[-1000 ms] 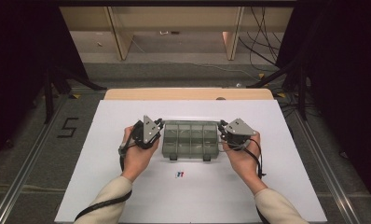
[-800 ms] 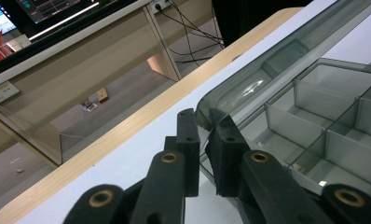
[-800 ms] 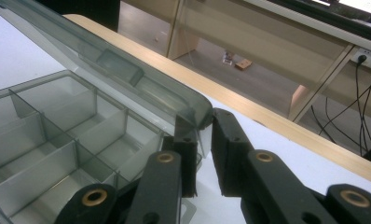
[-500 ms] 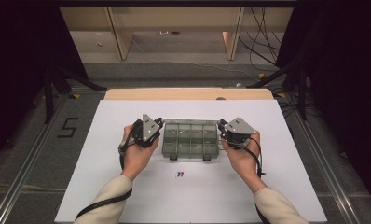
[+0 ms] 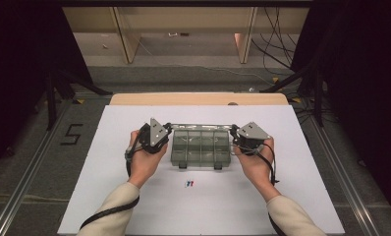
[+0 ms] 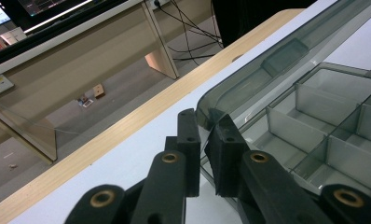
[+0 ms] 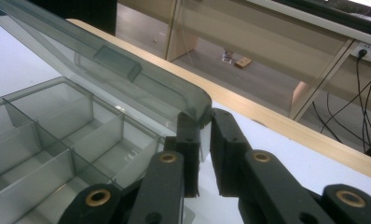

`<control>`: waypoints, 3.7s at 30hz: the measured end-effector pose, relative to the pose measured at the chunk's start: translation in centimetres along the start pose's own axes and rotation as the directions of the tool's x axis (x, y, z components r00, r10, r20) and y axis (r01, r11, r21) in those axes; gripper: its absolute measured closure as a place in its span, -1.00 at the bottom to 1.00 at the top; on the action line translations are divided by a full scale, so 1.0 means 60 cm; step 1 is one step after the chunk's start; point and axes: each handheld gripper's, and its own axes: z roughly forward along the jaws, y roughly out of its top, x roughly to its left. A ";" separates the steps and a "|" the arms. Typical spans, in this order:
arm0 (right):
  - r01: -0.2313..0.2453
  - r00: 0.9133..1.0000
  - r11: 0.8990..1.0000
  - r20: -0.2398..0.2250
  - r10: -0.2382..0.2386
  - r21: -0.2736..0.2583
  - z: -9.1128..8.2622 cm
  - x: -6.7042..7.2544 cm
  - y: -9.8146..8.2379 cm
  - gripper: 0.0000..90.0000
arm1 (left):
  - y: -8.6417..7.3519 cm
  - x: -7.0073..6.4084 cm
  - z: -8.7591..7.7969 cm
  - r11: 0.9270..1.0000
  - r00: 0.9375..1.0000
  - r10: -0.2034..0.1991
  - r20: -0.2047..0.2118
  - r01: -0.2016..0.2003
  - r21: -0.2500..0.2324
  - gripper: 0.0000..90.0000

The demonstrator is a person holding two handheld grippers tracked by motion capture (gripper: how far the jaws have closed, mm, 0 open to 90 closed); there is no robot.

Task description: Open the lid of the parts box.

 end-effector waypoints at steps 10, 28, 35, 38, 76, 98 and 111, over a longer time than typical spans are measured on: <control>-0.026 1.000 1.000 -0.005 0.026 0.007 0.005 -0.002 0.002 0.84 | 0.001 0.004 0.003 1.000 1.000 -0.019 -0.001 0.019 -0.005 0.86; -0.043 0.999 0.999 -0.011 0.043 0.009 0.014 -0.008 0.006 0.86 | 0.007 0.010 0.009 0.999 0.999 -0.047 0.004 0.047 -0.003 0.86; -0.041 0.999 0.999 0.000 0.041 0.003 0.018 -0.012 0.007 0.86 | 0.009 0.015 0.012 0.999 0.998 -0.054 0.009 0.054 -0.002 0.86; -0.050 0.999 0.999 -0.014 0.050 0.013 0.019 -0.012 0.007 0.86 | 0.010 0.015 0.013 0.998 0.998 -0.057 0.008 0.057 0.001 0.86; -0.070 0.998 0.998 -0.005 0.070 0.002 0.035 -0.024 0.013 0.88 | 0.017 0.029 0.027 0.992 0.992 -0.126 0.017 0.127 -0.010 0.87; -0.088 0.996 0.996 0.005 0.088 -0.005 0.046 -0.029 0.017 0.89 | 0.022 0.037 0.038 0.982 0.982 -0.188 0.015 0.188 -0.007 0.88; -0.119 0.993 0.993 -0.003 0.119 0.003 0.053 -0.031 0.020 0.89 | 0.025 0.041 0.048 0.981 0.981 -0.193 0.008 0.193 -0.002 0.87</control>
